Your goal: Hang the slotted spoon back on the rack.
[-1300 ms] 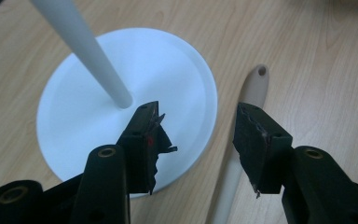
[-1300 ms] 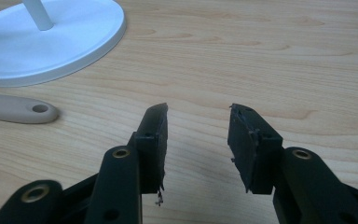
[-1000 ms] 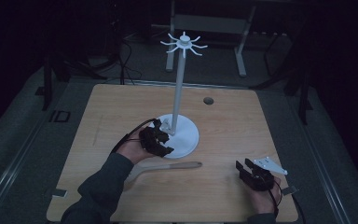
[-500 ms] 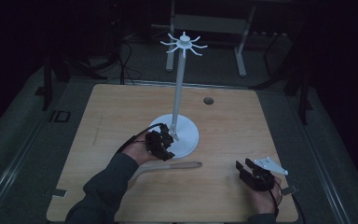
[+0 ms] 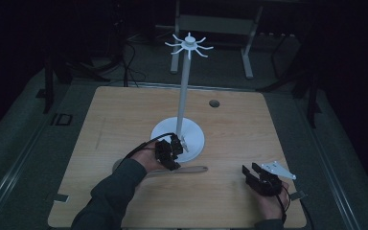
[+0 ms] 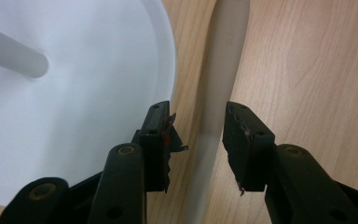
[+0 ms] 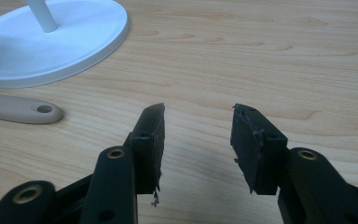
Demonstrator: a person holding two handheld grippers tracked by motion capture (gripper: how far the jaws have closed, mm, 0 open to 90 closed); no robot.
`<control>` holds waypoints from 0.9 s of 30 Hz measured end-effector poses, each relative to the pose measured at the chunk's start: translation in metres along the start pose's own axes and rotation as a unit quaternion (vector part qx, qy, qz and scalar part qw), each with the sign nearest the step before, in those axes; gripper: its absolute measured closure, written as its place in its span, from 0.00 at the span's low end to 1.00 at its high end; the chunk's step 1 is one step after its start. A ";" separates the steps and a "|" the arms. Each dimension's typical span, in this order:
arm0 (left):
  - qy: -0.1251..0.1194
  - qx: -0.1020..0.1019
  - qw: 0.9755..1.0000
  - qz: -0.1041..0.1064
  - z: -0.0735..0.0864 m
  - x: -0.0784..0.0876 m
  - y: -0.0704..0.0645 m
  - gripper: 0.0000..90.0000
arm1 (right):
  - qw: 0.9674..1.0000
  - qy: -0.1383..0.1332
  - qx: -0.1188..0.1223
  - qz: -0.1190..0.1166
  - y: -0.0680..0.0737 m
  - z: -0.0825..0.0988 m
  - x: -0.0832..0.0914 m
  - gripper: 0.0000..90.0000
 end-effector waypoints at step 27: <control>0.071 -0.018 0.995 0.069 0.003 -0.036 -0.006 0.80 | 1.000 -0.001 -0.022 -0.010 -0.005 0.000 0.000 0.60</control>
Point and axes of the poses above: each handheld gripper's, and its own axes: x roughly backward along the jaws, z roughly out of its underside, y roughly to its left, the point moved 6 cm from there along -x, roughly forward along the jaws, and after that the axes turned 12 degrees about -x, right-handed, at the moved point
